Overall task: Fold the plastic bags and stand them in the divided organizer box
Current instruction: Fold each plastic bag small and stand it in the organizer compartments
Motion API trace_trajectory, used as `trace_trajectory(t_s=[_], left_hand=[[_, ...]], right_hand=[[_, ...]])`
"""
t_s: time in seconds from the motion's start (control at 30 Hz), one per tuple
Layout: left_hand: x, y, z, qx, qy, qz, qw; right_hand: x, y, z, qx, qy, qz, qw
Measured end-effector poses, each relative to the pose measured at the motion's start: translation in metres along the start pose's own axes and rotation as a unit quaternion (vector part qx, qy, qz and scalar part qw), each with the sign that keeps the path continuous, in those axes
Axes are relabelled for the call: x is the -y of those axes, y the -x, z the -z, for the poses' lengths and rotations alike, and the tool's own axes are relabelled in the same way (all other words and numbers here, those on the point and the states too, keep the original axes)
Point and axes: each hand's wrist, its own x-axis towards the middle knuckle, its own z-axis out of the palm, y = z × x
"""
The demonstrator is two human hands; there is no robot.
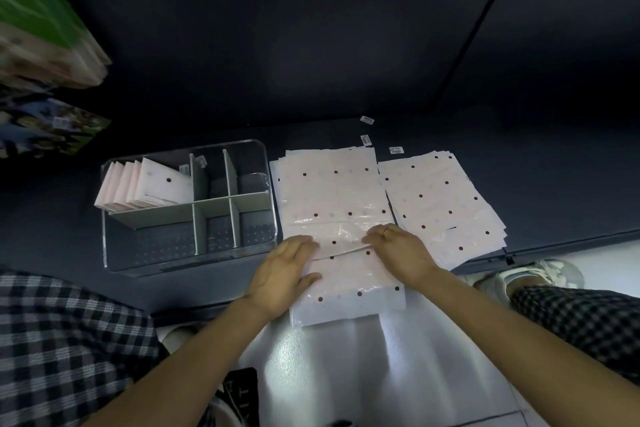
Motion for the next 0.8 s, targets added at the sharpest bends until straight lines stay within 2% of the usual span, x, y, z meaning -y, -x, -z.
trace_trajectory(t_s=[0.07, 0.17, 0.3, 0.43, 0.63, 0.73, 0.8], left_hand=[[-0.006, -0.003, 0.007, -0.030, -0.014, -0.027, 0.999], [-0.016, -0.007, 0.011, -0.117, -0.070, -0.099, 0.986], [-0.024, -0.010, 0.010, -0.141, -0.115, -0.156, 0.971], [-0.022, -0.009, 0.005, -0.090, -0.134, -0.135, 0.978], [-0.011, -0.007, -0.016, 0.065, -0.168, -0.040, 0.983], [-0.005, -0.008, -0.028, 0.094, -0.166, -0.022, 0.981], [-0.005, -0.011, -0.031, 0.103, -0.162, -0.015, 0.981]], right_hand=[[-0.008, -0.001, 0.005, -0.007, -0.086, -0.014, 0.996], [-0.015, 0.000, 0.021, 0.006, -0.169, -0.015, 0.985], [-0.020, -0.012, 0.045, 0.077, -0.241, -0.063, 0.965], [-0.019, -0.038, 0.052, 0.094, -0.252, -0.087, 0.959], [-0.017, -0.062, 0.034, 0.097, -0.196, -0.117, 0.969], [-0.013, -0.062, 0.027, 0.046, -0.087, -0.110, 0.989], [-0.005, -0.055, 0.022, -0.022, -0.068, -0.093, 0.993]])
